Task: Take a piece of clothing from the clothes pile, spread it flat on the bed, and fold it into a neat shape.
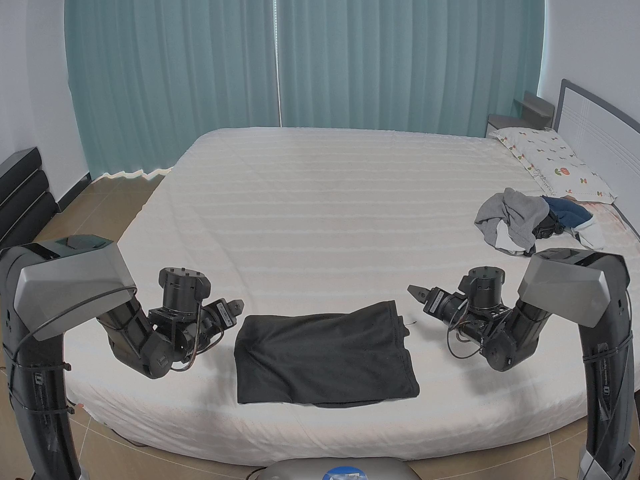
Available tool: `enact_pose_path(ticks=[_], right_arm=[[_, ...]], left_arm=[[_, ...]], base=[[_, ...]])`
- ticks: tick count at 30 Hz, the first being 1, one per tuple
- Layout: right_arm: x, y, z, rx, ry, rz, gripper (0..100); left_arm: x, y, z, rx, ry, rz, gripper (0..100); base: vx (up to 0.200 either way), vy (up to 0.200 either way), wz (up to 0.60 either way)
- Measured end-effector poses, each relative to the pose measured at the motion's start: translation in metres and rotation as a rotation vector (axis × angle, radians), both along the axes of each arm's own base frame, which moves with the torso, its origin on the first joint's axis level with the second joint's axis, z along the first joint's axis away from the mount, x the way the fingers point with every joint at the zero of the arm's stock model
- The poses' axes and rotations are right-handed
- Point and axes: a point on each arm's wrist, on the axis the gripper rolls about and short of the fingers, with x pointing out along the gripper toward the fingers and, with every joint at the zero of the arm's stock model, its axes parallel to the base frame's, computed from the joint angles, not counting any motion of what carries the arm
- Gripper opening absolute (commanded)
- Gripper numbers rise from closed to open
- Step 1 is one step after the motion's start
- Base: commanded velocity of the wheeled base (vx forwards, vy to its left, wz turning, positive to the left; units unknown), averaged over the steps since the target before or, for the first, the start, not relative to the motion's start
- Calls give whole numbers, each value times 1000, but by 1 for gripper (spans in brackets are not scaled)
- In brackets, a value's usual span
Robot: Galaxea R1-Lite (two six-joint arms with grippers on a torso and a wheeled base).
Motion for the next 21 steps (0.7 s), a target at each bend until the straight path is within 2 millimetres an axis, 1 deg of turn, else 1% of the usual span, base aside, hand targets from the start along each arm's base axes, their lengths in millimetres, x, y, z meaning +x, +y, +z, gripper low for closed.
enact_pose_path(ticks=[2, 5, 8, 11, 13, 17, 21], right_arm=[[-12, -4, 8, -34, -2, -2, 100], [-31, -10, 29, -79, -28, -4, 100], [-52, -19, 56, -113, -67, -10, 100], [-72, -27, 81, -149, -113, -8, 100], [-89, -32, 101, -177, -157, -1, 100], [-125, -42, 135, -243, -247, 13, 100], [-167, -54, 161, -315, -338, 21, 100]], left_arm=[[-1, 1, 9, 7, -33, 10, 100], [-4, 3, 28, 17, -105, 33, 100], [-12, 6, 49, 25, -189, 56, 100], [-25, 11, 68, 47, -253, 74, 100], [-37, 15, 82, 64, -294, 84, 100], [-64, 25, 106, 96, -365, 97, 100], [-97, 39, 133, 144, -446, 112, 100]], base=[[0, 0, 0], [0, 0, 0], [0, 0, 0], [0, 0, 0], [0, 0, 0], [0, 0, 0], [0, 0, 0]])
